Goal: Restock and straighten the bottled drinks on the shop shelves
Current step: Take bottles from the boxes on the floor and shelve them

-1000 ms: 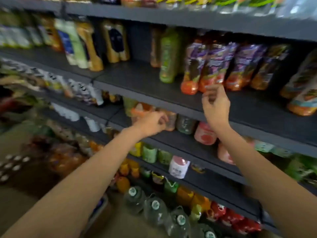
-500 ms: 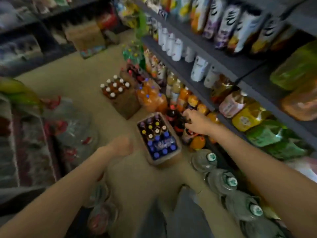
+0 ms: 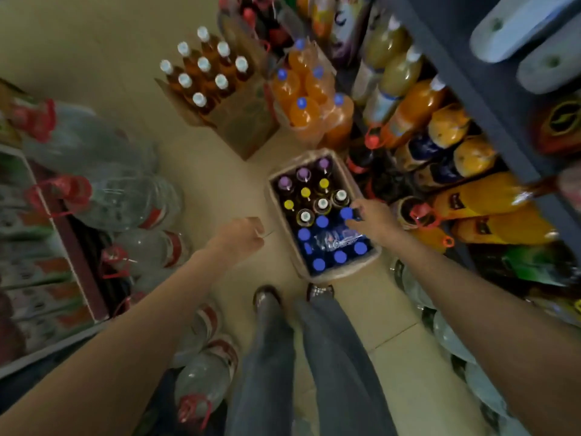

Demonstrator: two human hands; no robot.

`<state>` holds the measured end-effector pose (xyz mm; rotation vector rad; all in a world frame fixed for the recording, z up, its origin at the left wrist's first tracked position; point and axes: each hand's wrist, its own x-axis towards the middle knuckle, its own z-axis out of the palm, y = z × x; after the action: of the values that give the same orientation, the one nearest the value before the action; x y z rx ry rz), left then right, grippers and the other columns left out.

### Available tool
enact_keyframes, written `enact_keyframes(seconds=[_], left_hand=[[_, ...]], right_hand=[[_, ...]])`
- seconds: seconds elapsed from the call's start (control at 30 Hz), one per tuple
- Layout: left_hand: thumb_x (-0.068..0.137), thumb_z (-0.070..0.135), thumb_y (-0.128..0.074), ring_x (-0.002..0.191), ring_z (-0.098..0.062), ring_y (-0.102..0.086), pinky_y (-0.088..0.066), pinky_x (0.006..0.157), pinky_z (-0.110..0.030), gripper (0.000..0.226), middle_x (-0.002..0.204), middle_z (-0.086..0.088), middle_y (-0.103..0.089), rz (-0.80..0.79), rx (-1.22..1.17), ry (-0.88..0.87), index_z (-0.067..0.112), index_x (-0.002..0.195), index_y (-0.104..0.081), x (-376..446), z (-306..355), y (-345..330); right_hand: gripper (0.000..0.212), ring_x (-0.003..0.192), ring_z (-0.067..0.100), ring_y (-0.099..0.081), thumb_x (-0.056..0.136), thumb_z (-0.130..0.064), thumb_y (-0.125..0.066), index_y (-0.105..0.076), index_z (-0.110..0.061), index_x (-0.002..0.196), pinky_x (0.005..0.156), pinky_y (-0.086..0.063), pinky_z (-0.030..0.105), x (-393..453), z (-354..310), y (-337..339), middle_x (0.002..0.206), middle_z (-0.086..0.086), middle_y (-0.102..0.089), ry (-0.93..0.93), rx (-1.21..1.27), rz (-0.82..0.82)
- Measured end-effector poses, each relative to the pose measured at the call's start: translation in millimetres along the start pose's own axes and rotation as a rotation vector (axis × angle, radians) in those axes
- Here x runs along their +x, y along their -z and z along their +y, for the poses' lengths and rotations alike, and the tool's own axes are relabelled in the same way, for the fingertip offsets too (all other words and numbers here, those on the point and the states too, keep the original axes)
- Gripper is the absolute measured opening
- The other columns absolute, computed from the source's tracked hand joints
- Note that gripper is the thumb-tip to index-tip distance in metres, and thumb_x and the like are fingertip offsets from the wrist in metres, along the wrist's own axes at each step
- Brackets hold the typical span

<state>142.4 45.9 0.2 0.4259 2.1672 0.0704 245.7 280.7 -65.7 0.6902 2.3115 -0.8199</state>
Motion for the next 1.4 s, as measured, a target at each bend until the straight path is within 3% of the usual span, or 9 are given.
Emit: enact_keyframes(seconds=[0.13, 0.43, 0.6, 0.77, 0.93, 1.0, 1.1, 1.2, 1.4], left_hand=[[0.087, 0.012, -0.052, 0.112, -0.025, -0.056, -0.042, 0.096, -0.032, 0.029, 0.12, -0.009, -0.061, -0.014, -0.004, -0.045, 0.011, 0.115, -0.059, 95, -21, -37], [0.082, 0.009, -0.055, 0.098, -0.028, -0.062, -0.048, 0.087, -0.037, 0.031, 0.108, -0.01, -0.066, 0.158, -0.16, -0.189, 0.012, 0.113, -0.058, 241, -62, -124], [0.085, 0.011, -0.057, 0.098, -0.03, -0.062, -0.048, 0.087, -0.036, 0.034, 0.11, -0.012, -0.064, 0.208, -0.286, -0.199, 0.013, 0.118, -0.053, 248, -65, -126], [0.064, 0.031, -0.077, 0.119, -0.008, -0.037, -0.025, 0.095, -0.012, 0.092, 0.136, -0.007, -0.043, 0.113, -0.434, -0.429, 0.008, 0.14, -0.031, 225, -41, -90], [0.058, 0.025, -0.083, 0.118, -0.017, -0.051, -0.039, 0.105, -0.036, 0.09, 0.128, -0.008, -0.053, 0.015, -0.541, -0.565, 0.002, 0.133, -0.04, 213, -10, -69], [0.062, 0.001, -0.082, 0.099, -0.009, -0.058, -0.045, 0.096, -0.024, 0.074, 0.114, -0.005, -0.062, 0.024, -0.775, -0.437, 0.0, 0.126, -0.045, 209, -6, -65], [0.064, 0.002, -0.08, 0.077, 0.002, -0.06, -0.049, 0.073, -0.01, 0.058, 0.095, 0.007, -0.064, 0.184, -0.876, -0.214, 0.009, 0.116, -0.054, 208, -27, -68], [0.063, 0.004, -0.081, 0.085, -0.013, -0.066, -0.055, 0.077, -0.028, 0.048, 0.098, 0.0, -0.068, 0.256, -1.032, -0.055, 0.01, 0.106, -0.06, 215, -65, -77], [0.062, 0.005, -0.081, 0.084, -0.009, -0.066, -0.055, 0.075, -0.029, 0.051, 0.096, 0.001, -0.069, 0.236, -0.979, 0.001, 0.009, 0.109, -0.061, 233, -105, -95]], right_hand=[[0.052, 0.12, 0.034, -0.045, 0.081, -0.023, -0.07, -0.05, -0.007, 0.126, 0.096, -0.037, 0.037, 92, 23, -74, 0.126, 0.018, -0.052, 0.068, -0.054, 0.07], [0.028, 0.111, 0.043, -0.046, 0.092, -0.003, -0.042, -0.052, -0.003, 0.119, 0.092, -0.038, 0.044, 240, 37, -193, 0.132, 0.024, -0.036, 0.026, -0.281, 0.168], [0.024, 0.098, 0.042, -0.053, 0.082, 0.002, -0.055, -0.061, -0.004, 0.104, 0.082, -0.044, 0.044, 222, 31, -159, 0.123, 0.02, -0.04, 0.114, -0.183, 0.202], [0.014, 0.089, 0.038, -0.056, 0.078, -0.01, -0.062, -0.065, -0.02, 0.089, 0.078, -0.048, 0.047, 152, -7, -82, 0.1, 0.009, -0.044, 0.466, -0.273, 0.056], [0.023, 0.083, 0.025, -0.058, 0.075, -0.017, -0.067, -0.068, -0.012, 0.098, 0.072, -0.048, 0.037, 103, -61, -5, 0.096, 0.01, -0.056, 0.776, -0.151, 0.167], [0.028, 0.077, 0.015, -0.061, 0.075, -0.015, -0.07, -0.066, -0.013, 0.103, 0.071, -0.048, 0.027, 110, -64, 7, 0.092, 0.004, -0.06, 0.715, 0.159, 0.163], [0.035, 0.08, 0.014, -0.065, 0.081, -0.018, -0.069, -0.057, -0.021, 0.113, 0.079, -0.051, 0.029, 150, -48, -21, 0.09, 0.001, -0.065, 0.401, 0.567, 0.119], [0.033, 0.099, 0.033, -0.061, 0.084, -0.019, -0.066, -0.059, 0.0, 0.111, 0.083, -0.045, 0.034, 195, -12, -86, 0.102, 0.018, -0.066, 0.104, 0.177, 0.127], [0.04, 0.114, 0.039, -0.047, 0.089, -0.009, -0.055, -0.047, -0.004, 0.127, 0.09, -0.042, 0.042, 224, 5, -207, 0.133, 0.02, -0.039, 0.137, -0.327, -0.078]])
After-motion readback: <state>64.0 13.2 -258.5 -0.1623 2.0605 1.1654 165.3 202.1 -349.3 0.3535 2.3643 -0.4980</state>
